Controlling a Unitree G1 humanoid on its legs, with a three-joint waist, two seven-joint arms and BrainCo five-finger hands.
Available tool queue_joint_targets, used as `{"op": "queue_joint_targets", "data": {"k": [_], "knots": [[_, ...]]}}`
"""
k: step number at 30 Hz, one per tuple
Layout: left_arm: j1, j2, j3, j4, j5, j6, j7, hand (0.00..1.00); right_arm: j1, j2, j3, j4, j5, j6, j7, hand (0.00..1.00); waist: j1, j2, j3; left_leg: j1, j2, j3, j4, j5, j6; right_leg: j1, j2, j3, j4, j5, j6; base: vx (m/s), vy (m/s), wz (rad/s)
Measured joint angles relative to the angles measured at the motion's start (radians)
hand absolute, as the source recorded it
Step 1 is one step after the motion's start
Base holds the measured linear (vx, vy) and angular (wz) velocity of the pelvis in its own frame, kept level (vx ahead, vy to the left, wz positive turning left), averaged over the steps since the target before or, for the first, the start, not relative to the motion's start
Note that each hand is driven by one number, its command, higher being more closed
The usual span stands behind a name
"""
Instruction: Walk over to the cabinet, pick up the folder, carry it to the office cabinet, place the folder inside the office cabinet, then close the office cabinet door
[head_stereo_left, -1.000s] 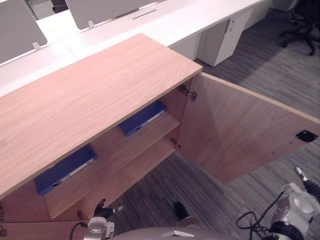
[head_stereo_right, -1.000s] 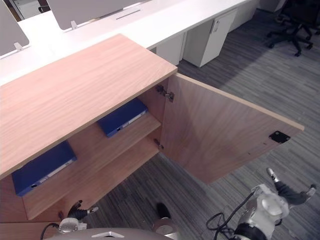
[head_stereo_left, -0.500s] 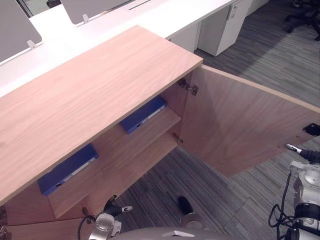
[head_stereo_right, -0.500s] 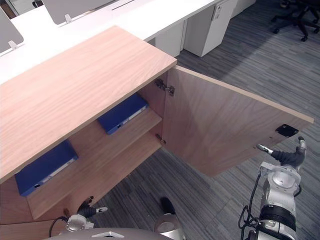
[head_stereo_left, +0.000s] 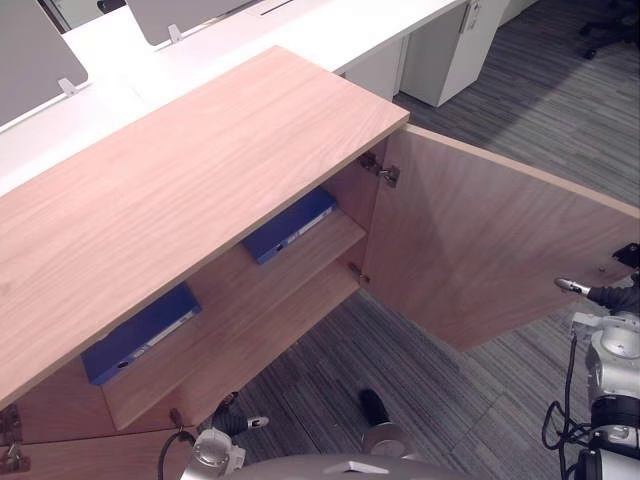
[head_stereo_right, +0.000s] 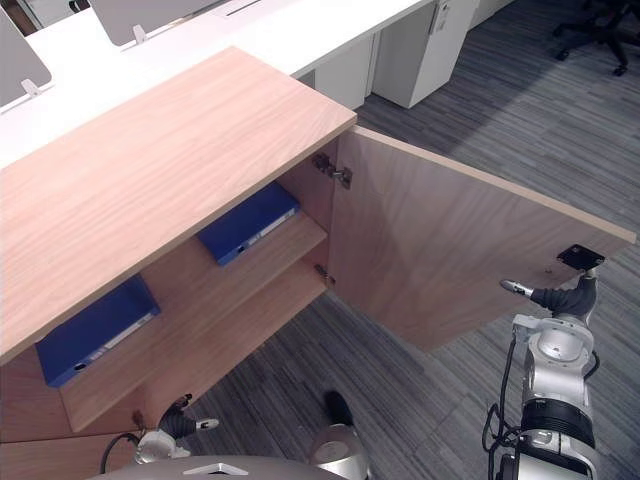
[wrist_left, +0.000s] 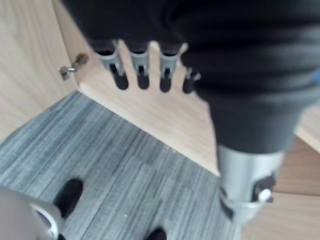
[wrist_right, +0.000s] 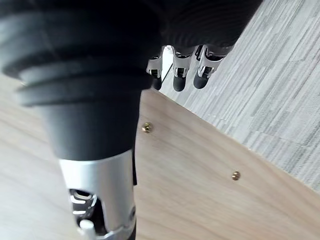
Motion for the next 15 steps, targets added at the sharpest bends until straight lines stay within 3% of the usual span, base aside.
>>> {"op": "queue_joint_targets", "data": {"k": [7,15], "knots": [[-0.001,0.001,0.008,0.0,0.021,0.003,-0.001,0.0,0.07,0.163,-0.048,-0.215,0.033,-0.002,-0.037,0.0,-0.008,-0.02,0.011,0.004,-0.005,-0.01,-0.022,0.02,0.002,-0.007,0.001,-0.001,0.0,0.009,0.012,-0.1,-0.068,-0.01],[-0.014,0.005,0.009,0.008,0.043,0.015,-0.004,0.0,0.24,0.427,-0.01,-0.479,0.038,-0.003,-0.059,0.0,-0.009,-0.063,-0.01,0.006,0.001,-0.007,-0.035,0.036,-0.002,-0.02,0.016,0.011,-0.001,0.027,0.007,-0.1,-0.073,-0.08]]}}
